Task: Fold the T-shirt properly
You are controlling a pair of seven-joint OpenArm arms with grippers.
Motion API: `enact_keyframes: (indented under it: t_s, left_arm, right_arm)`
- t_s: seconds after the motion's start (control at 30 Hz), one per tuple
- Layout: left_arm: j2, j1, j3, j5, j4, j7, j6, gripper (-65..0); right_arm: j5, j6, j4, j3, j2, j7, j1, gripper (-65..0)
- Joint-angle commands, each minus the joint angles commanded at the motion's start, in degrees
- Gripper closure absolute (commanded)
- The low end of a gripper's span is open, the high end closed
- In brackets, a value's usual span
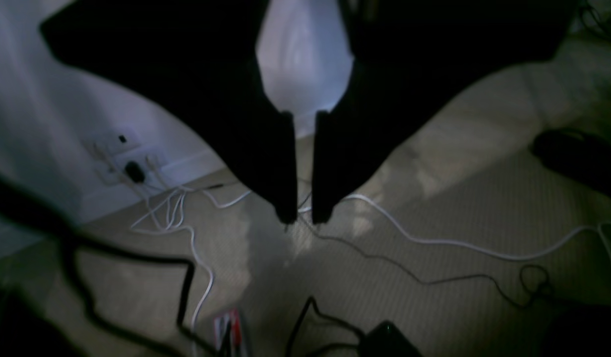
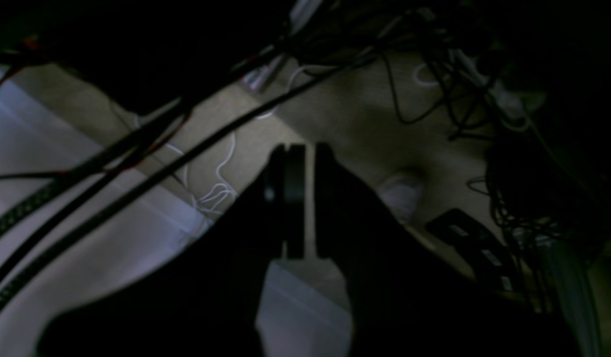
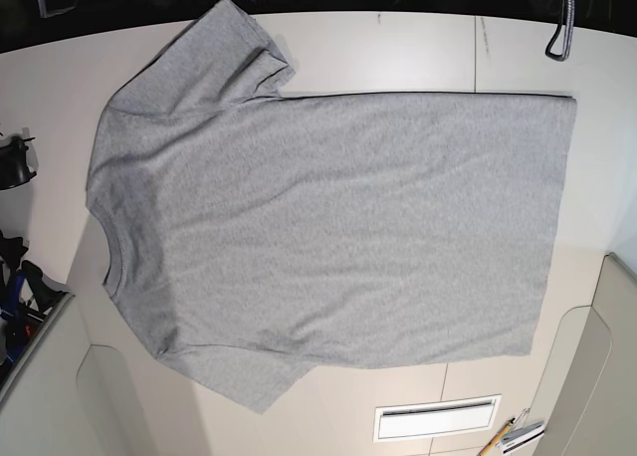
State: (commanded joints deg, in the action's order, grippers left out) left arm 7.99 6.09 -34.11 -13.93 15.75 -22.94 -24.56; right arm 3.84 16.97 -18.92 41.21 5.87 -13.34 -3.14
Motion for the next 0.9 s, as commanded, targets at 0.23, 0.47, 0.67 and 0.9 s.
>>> enact_keyframes:
  t_s: [0.23, 0.47, 0.67, 0.9]
  left_arm:
    - [2.7, 3.9, 0.0, -1.5, 3.0, 0.0, -3.8, -5.6]
    - [7.0, 11.0, 0.0, -2.9, 10.9, 0.0, -3.7, -5.6]
    - [11.8, 18.8, 0.0, -7.2, 24.6, 0.0, -3.7, -5.6]
    - [16.5, 26.9, 1.4, -9.4, 37.7, -0.7, 2.5, -5.6]
  right_arm:
    - [-3.0, 0.98, -1.4, 0.0, 2.2, 0.0, -1.7, -2.8]
    - [-5.6, 6.43, -9.6, 0.0, 9.7, 0.1, -7.8, -2.7]
    - [-6.6, 6.43, -27.1, 0.0, 19.4, 0.0, -17.8, -2.7]
    - [-6.4, 6.38, -43.1, 0.0, 28.3, 0.1, -27.6, -2.7]
